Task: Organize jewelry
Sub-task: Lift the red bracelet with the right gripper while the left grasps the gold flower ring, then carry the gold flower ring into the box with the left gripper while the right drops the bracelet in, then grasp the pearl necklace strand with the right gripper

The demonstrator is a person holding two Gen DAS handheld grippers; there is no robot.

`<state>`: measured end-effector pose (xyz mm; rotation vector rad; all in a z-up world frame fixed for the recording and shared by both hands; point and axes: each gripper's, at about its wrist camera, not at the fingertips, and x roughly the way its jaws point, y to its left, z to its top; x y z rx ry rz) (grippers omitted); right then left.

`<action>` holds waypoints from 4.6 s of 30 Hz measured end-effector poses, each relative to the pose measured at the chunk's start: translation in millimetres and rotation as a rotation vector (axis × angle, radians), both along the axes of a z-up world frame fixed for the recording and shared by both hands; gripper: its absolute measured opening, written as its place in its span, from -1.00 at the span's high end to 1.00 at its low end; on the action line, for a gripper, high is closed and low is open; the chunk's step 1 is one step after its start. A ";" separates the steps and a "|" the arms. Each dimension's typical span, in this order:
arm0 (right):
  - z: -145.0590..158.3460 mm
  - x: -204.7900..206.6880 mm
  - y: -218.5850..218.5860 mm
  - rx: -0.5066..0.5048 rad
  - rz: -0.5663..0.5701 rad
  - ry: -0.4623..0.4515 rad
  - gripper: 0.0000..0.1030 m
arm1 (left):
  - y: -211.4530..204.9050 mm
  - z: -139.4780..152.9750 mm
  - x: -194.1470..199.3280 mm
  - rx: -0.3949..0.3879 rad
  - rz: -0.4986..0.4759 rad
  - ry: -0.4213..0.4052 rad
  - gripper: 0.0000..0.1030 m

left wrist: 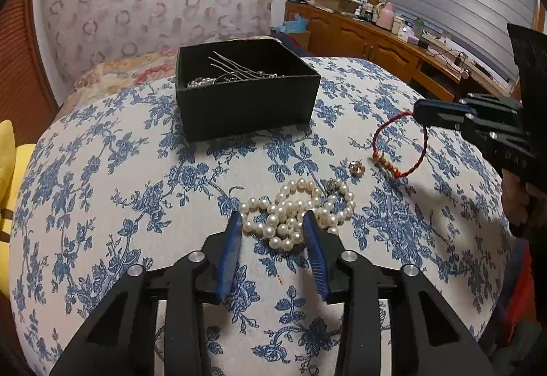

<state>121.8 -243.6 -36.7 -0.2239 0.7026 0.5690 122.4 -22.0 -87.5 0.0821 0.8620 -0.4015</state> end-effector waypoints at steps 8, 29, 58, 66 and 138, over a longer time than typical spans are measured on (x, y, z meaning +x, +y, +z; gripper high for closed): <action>0.5 -2.4 -8.0 0.006 -0.015 -0.003 0.89 | -11.3 12.6 1.4 -0.022 -0.026 -0.025 0.37; 12.6 -9.6 -35.9 0.033 -0.046 -0.025 0.88 | -97.2 -9.1 40.1 0.109 -0.174 0.025 0.73; 78.9 58.3 32.1 0.063 0.012 -0.156 0.88 | -12.7 71.2 76.8 -0.012 0.028 -0.156 0.73; 66.8 110.0 59.9 0.017 0.038 -0.130 0.88 | -2.8 58.9 106.1 -0.013 0.055 -0.129 0.72; -47.8 23.3 74.2 -0.087 0.012 0.172 0.75 | 46.7 0.8 15.8 0.012 0.099 -0.017 0.12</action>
